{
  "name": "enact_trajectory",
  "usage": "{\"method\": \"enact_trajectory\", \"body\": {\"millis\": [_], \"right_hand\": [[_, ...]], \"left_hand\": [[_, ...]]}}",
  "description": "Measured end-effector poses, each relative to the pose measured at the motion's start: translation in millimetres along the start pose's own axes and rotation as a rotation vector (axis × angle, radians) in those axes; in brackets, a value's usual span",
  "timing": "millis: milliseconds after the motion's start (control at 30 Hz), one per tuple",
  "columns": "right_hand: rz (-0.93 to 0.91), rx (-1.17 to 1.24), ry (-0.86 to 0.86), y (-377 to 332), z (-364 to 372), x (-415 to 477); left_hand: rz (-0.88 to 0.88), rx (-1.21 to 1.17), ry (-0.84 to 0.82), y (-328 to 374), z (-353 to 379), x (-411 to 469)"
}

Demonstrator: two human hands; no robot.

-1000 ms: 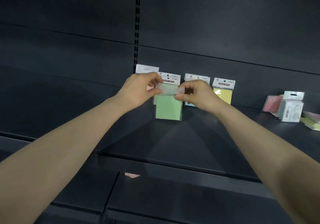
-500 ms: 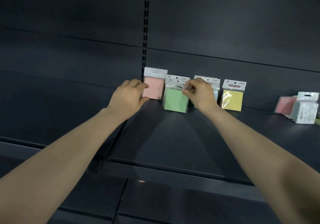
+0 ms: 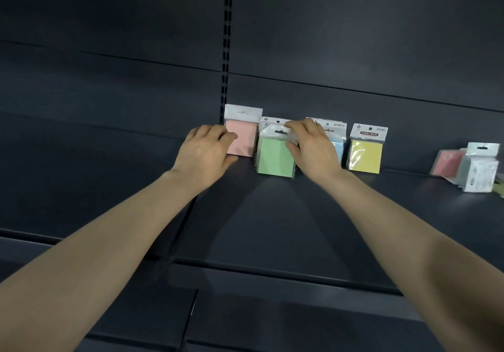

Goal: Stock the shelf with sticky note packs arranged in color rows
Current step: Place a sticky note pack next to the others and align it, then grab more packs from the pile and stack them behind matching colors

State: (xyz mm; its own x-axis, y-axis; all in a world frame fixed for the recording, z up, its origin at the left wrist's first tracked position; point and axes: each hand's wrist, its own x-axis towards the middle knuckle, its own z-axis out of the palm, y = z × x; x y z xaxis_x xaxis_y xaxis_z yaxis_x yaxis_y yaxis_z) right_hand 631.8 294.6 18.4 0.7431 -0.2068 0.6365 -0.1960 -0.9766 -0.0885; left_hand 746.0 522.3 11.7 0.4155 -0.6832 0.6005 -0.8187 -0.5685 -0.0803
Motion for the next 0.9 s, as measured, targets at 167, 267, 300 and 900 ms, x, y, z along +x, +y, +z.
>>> {"method": "enact_trajectory", "body": {"millis": [167, 267, 300, 900], "right_hand": [[-0.032, -0.091, 0.021, 4, -18, -9], [-0.066, -0.203, 0.009, 14, -35, -22], [-0.078, -0.25, 0.003, 19, -42, -27], [0.05, -0.612, -0.086, 134, -212, -208]], "left_hand": [[0.042, 0.012, -0.031, 7, -11, 2], [0.091, 0.034, -0.027, 16, -19, 4], [0.114, 0.043, -0.021, 20, -22, 5], [0.454, -0.094, 0.07, 244, -56, 26]]}}
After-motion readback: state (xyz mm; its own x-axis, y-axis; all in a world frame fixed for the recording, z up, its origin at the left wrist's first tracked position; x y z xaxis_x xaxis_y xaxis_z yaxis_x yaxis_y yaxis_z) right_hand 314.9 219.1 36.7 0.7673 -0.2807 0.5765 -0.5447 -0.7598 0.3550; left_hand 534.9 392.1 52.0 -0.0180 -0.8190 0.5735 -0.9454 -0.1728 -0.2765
